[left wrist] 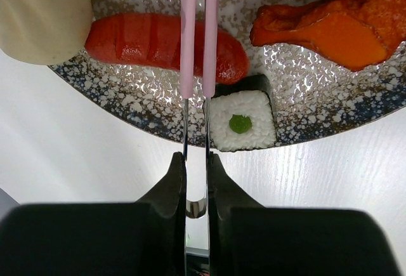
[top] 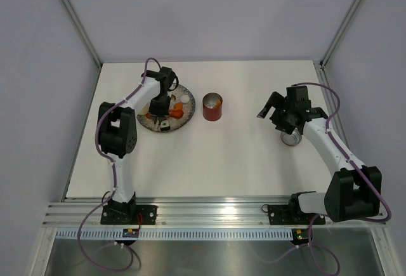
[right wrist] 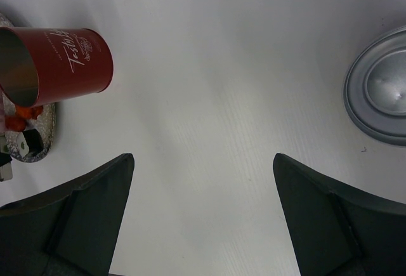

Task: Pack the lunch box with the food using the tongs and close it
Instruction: Pick up the fake food from the plate.

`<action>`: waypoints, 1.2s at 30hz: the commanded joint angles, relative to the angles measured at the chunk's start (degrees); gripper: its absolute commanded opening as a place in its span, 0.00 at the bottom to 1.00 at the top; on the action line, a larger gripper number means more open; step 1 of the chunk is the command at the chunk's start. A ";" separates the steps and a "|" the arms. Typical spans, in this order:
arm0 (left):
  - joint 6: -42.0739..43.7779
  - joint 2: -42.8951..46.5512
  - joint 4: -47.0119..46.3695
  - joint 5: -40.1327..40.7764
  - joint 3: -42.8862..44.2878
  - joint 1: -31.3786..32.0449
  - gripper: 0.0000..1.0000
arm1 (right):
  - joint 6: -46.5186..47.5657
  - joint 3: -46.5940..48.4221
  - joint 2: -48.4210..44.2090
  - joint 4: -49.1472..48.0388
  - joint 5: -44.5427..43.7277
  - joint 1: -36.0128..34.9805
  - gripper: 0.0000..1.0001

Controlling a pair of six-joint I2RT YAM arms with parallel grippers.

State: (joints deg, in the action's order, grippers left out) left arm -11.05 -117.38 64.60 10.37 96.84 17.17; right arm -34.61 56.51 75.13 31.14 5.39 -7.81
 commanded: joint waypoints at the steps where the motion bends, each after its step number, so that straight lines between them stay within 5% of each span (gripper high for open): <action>1: -0.38 4.00 0.97 0.79 2.03 0.06 0.00 | -0.37 -0.17 -0.60 -1.51 0.59 -0.18 0.99; 5: -1.69 5.14 1.94 -0.61 2.83 0.06 0.01 | -0.46 -0.17 -0.60 -1.60 0.76 -0.10 1.00; 10: -3.62 7.43 -0.44 -4.75 0.55 0.23 0.15 | -0.72 -0.09 -0.34 -1.87 1.20 -0.10 0.99; 36: -7.76 5.32 -1.14 -7.29 2.04 0.23 0.25 | 0.33 -1.05 -2.09 -1.52 1.29 -0.10 1.00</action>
State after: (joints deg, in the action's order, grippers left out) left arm -18.09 -112.44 64.53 4.21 97.10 17.19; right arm -34.79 55.90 74.98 31.09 5.69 -7.81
